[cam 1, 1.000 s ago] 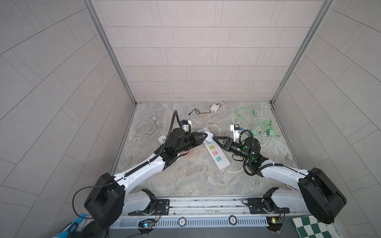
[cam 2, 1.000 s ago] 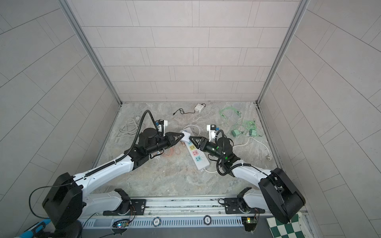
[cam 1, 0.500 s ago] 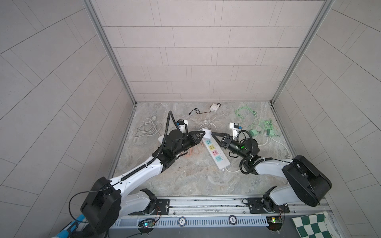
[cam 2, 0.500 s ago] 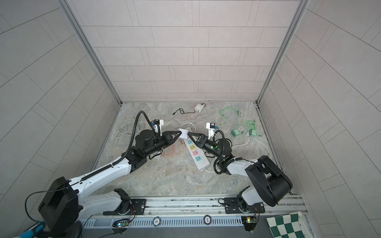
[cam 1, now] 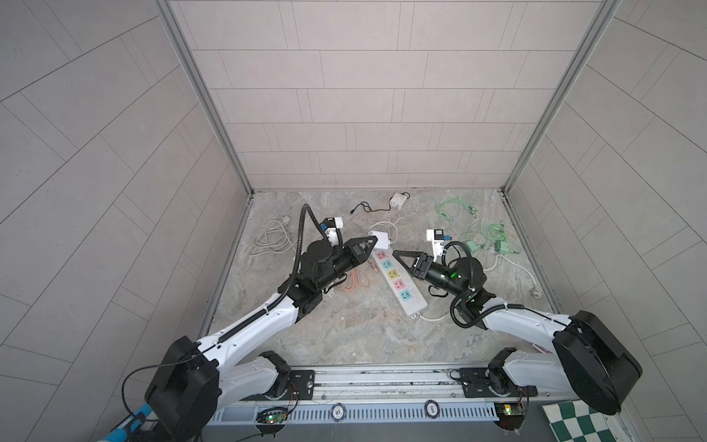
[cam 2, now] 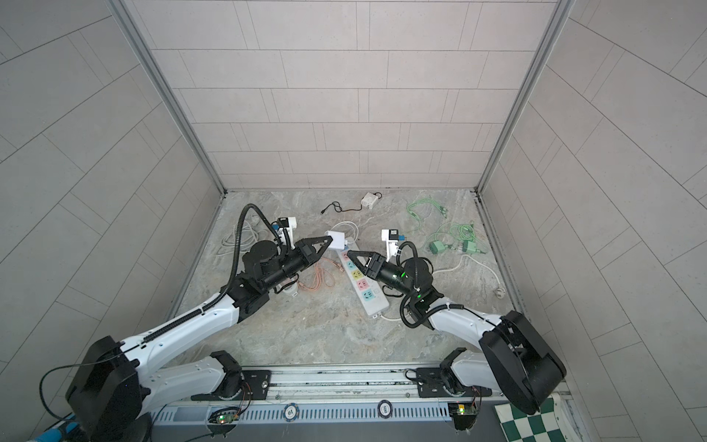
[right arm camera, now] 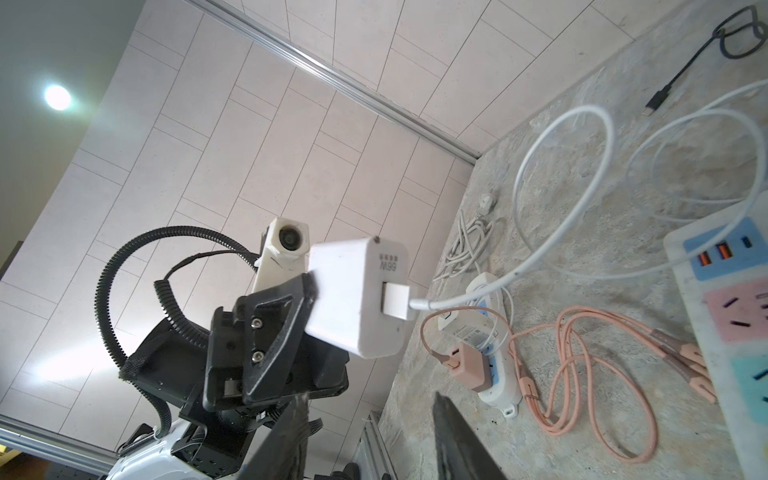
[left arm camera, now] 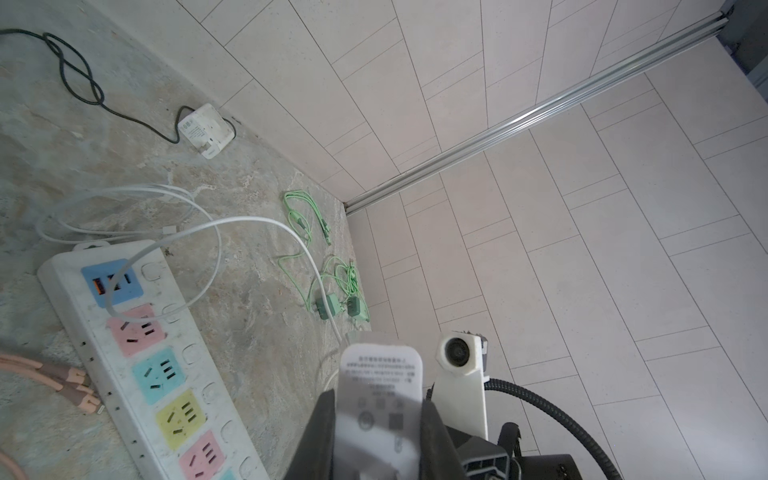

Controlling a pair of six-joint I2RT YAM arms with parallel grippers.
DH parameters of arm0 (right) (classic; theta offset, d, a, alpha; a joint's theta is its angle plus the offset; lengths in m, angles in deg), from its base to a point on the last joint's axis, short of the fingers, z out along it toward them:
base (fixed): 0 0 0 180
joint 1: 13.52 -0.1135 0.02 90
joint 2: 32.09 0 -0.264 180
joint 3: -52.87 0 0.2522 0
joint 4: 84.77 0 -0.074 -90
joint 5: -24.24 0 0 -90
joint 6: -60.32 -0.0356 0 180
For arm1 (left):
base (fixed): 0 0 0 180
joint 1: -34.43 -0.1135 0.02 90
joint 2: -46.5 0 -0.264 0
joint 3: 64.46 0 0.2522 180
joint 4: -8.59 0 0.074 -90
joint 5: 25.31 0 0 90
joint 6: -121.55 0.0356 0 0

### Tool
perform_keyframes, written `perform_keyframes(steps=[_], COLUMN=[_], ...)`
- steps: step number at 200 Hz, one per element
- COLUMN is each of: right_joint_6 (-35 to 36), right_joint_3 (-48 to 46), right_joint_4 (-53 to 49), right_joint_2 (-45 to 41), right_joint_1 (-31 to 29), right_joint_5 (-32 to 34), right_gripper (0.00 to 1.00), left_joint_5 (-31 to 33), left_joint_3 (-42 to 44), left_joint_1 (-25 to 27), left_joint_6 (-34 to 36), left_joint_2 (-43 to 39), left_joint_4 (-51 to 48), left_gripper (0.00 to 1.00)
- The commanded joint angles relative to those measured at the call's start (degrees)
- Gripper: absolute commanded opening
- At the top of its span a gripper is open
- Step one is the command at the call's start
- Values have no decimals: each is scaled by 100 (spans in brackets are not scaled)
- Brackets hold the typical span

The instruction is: Insert the plug

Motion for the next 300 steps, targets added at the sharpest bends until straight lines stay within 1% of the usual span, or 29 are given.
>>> perform_keyframes(steps=[1, 15, 32, 53, 72, 91, 116, 144, 164, 196, 217, 232, 235, 243, 252, 260, 266, 276, 284, 294, 300], right_joint_6=[-366, -568, -693, -668, -721, -992, -1225, -1079, -1061, -1098, -1071, -1072, -1067, -1051, -977, -861, -625, -309, -32, 386, 668], right_joint_3=[159, 217, 249, 372, 494, 646, 887, 912, 939, 988, 986, 1181, 1182, 1151, 1113, 1118, 1127, 1192, 1266, 1434, 1527], right_joint_4=[948, 1416, 1718, 1706, 1850, 2252, 2263, 2258, 2258, 2256, 2258, 2258, 2253, 2211, 2061, 1793, 1512, 1004, 527, -228, -778], right_joint_2=[371, 613, 770, 827, 926, 1126, 1299, 1255, 1196, 1231, 1264, 1313, 1323, 1319, 1304, 1273, 1226, 1152, 1082, 977, 894], right_joint_1=[-42, -37, -38, -40, -43, -49, -66, -88, -77, -79, -86, -85, -74, -64, -39, -19, -7, 6, 9, 17, 40], right_joint_5=[-70, -90, -40, -90, -80, -106, -272, -186, -169, -143, -150, -178, -166, -110, -92, -103, -123, -186, -208, -263, -234], right_gripper=[48, 48, 49, 50, 50, 50, 50, 50, 47, 47, 41, 33, 30, 27, 26, 25, 24, 23, 21, 17, 13], left_joint_5=[-240, -275, -326, -313, -335, -374, -433, -542, -565, -681, -733, -736, -740, -720, -687, -660, -641, -622, -617, -569, -527], left_joint_3=[-138, -98, -45, -71, -70, -56, 4, -7, 18, 68, 60, 40, 35, 51, 76, 74, 71, 73, 45, 30, 25], left_joint_1=[-27, -32, -33, -35, -30, -34, -29, -30, -38, -28, -30, -31, -28, -26, -31, -38, -36, -42, -43, -70, -89], left_joint_6=[-208, -240, -306, -193, -157, -178, -262, -310, -313, -326, -242, -160, -150, -111, -56, 9, 52, 127, 209, 309, 375], left_joint_2=[115, 172, 180, 67, 54, 124, 174, 249, 303, 411, 423, 463, 470, 482, 482, 473, 464, 447, 423, 384, 333], left_joint_4=[695, 753, 866, 610, 571, 669, 953, 1081, 1037, 1025, 801, 664, 641, 612, 546, 468, 405, 319, 218, 71, -71], left_gripper=[0, 0, 0, 0, 0, 0, 0, 0, 0, 0, 0, 0, 1, 7, 12, 19, 26, 29, 34, 46, 51])
